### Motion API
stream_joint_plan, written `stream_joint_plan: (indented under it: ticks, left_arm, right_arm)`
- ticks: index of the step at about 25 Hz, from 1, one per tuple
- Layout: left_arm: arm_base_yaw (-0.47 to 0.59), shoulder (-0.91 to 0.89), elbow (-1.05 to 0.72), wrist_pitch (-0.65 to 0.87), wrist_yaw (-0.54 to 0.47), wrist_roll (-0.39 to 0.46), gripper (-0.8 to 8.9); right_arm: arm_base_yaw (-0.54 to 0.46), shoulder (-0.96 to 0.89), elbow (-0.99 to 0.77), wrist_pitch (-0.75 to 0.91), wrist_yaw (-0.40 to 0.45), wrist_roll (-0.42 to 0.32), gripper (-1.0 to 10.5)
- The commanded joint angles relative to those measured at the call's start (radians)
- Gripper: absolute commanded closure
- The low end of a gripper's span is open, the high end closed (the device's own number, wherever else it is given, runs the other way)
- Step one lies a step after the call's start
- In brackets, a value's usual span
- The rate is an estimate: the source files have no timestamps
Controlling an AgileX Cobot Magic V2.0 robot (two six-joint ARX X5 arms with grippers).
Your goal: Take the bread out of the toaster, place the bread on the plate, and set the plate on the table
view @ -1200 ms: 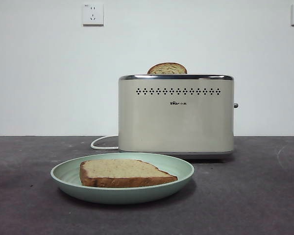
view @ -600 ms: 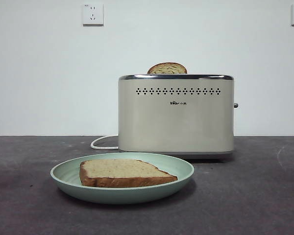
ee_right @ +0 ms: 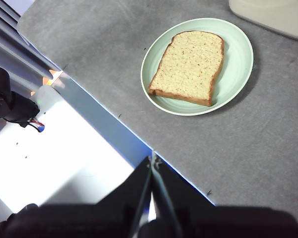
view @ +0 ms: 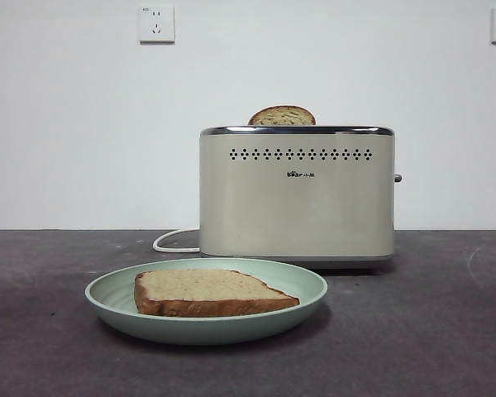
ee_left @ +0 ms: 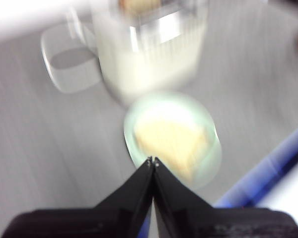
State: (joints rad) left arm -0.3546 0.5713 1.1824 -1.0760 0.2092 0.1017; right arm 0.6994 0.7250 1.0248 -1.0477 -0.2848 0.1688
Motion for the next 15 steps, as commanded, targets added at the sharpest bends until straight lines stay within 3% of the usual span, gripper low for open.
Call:
stream_joint_plan:
  ticks: [1, 5, 7, 10, 15]
  left_arm:
    - [0.058, -0.019, -0.029, 0.246, 0.02, 0.084, 8.17]
    - [0.217, -0.104, -0.217, 0.68, 0.034, 0.094, 8.17]
    - [0.274, -0.153, -0.335, 0.815, 0.033, 0.106, 8.17]
    - [0.319, -0.216, -0.477, 0.903, 0.031, 0.112, 8.17]
    - [0.362, -0.338, -0.716, 0.919, 0.013, 0.112, 8.17]
  right_arm:
    - [0.001, -0.002, 0.0, 0.005, 0.003, 0.005, 9.4]
    - [0.001, -0.002, 0.0, 0.005, 0.003, 0.005, 9.4]
    - [0.001, -0.002, 0.0, 0.005, 0.003, 0.005, 9.4]
    - [0.001, -0.002, 0.0, 0.005, 0.003, 0.005, 9.4]
    - [0.001, -0.002, 0.0, 0.005, 0.003, 0.005, 9.4]
